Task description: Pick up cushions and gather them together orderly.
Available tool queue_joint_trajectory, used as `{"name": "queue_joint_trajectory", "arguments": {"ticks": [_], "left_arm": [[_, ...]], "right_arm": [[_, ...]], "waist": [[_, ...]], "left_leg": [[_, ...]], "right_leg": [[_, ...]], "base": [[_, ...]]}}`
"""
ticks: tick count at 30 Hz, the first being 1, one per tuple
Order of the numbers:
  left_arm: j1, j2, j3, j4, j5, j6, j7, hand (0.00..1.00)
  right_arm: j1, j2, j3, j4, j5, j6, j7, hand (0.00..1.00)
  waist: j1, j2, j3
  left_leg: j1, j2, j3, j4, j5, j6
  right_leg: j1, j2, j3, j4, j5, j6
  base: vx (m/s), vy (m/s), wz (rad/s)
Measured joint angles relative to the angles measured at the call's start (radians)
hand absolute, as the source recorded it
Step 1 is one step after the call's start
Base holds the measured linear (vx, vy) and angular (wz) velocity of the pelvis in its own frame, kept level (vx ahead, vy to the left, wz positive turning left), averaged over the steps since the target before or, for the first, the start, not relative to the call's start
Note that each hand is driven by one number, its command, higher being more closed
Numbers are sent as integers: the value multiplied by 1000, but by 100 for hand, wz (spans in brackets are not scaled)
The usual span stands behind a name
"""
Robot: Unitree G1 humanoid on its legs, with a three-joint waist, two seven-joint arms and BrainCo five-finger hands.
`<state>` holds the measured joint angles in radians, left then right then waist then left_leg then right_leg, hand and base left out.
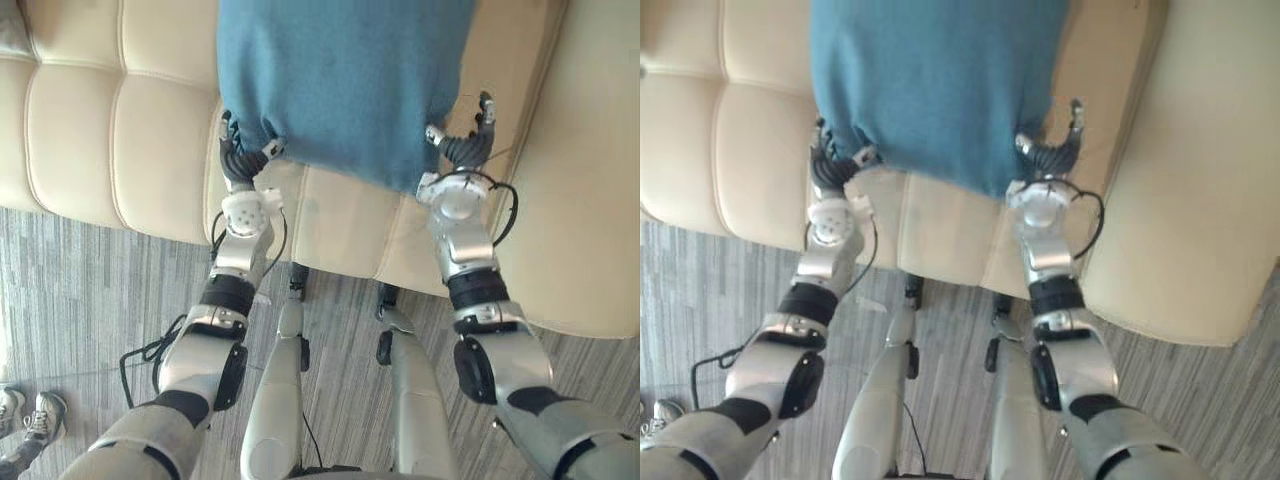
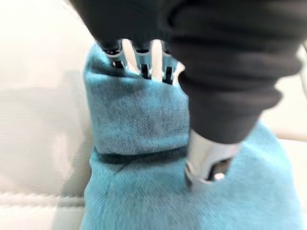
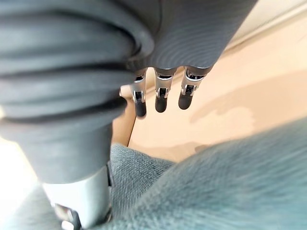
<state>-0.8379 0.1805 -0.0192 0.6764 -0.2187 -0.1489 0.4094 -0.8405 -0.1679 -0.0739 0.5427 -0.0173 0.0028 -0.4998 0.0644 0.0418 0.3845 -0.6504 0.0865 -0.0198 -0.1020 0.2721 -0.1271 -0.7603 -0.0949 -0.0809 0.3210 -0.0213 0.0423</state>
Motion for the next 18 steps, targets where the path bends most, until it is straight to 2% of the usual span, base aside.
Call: {"name": "queue_joint_trajectory", "arguments": {"ticks": [3,5,9,13,14,18], "left_arm": [[46,40,1,-34,-5,1,-25,0],[115,73,3,-107,-63,-3,-65,0],[287,87,27,-236,-151,-27,-120,0],[474,42,33,-326,-176,-41,-166,0],[570,8,33,-348,-176,-40,-191,0],[757,-51,34,-348,-165,-30,-242,0]], "right_arm": [[83,-3,5,-80,4,-5,30,0],[170,-24,5,-155,23,-11,67,0],[351,-40,-2,-288,59,-32,118,0],[532,-17,1,-344,61,-44,178,0],[618,4,1,-345,60,-43,217,0],[808,59,3,-343,56,-44,293,0]], "waist": [[-1,0,0],[-2,0,0],[-3,-5,-5],[-3,-9,-9],[-4,-16,-31],[-7,-33,-111]], "left_leg": [[32,6,8,0,-3,-2],[69,9,12,0,-6,-1],[142,10,18,0,-24,0],[232,9,29,0,-47,7],[272,8,38,0,-61,11],[355,10,42,0,-94,12]], "right_leg": [[27,5,3,1,-2,-2],[57,7,4,11,-11,-8],[119,8,8,25,-35,-9],[206,7,9,23,-55,-6],[245,7,13,21,-66,-6],[335,9,11,-4,-90,-4]], "base": [[15,-46,-8],[26,-59,-4],[31,-62,-1],[66,-52,-3],[93,-44,-6],[134,-30,-1]]}}
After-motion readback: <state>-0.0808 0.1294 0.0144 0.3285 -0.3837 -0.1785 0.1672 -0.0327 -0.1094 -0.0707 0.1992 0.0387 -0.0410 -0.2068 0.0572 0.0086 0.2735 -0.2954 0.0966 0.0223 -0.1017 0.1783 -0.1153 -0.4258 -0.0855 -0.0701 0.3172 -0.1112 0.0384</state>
